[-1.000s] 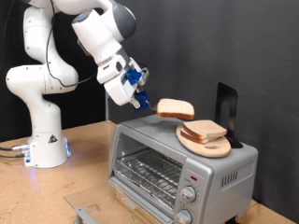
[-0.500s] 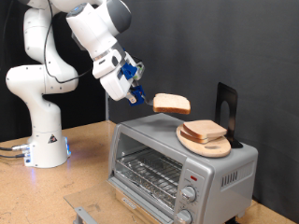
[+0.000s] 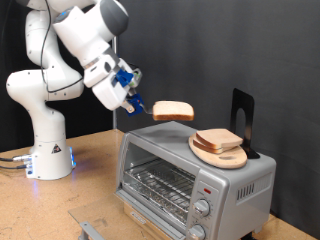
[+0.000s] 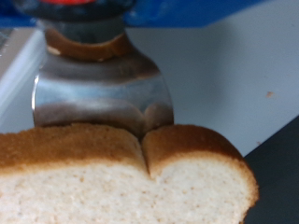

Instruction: Make a piece of toast with the oven

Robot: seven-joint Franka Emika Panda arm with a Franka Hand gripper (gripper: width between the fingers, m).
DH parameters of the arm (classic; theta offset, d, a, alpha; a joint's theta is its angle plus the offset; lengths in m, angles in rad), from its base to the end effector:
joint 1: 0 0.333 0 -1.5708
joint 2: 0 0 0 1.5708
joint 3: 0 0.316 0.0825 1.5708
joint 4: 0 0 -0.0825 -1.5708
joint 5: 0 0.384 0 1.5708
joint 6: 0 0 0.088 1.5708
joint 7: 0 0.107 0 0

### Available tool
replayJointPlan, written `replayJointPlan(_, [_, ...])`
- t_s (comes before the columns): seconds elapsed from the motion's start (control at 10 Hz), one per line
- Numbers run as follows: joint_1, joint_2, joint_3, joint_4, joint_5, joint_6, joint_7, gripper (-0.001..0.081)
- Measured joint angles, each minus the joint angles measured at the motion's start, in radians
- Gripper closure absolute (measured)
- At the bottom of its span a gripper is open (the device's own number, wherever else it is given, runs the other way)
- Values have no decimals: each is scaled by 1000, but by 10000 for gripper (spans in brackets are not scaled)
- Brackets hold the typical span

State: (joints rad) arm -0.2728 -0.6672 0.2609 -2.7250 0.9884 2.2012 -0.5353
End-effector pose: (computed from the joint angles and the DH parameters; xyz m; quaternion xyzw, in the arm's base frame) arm 0.3610 0.0218 0.4340 -0.9409 0.0316 -0.1698 0.2912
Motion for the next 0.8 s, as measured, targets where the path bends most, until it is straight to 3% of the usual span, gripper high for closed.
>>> replayJointPlan(0.3, [-42,-26,-112,-23,-33,-42,-39,313])
replayJointPlan(0.5, [-99,-27,-168,-24,-107,-83,-34,313])
replayJointPlan(0.8, [-188,-15,-210,-27,-158,-68,-28,313])
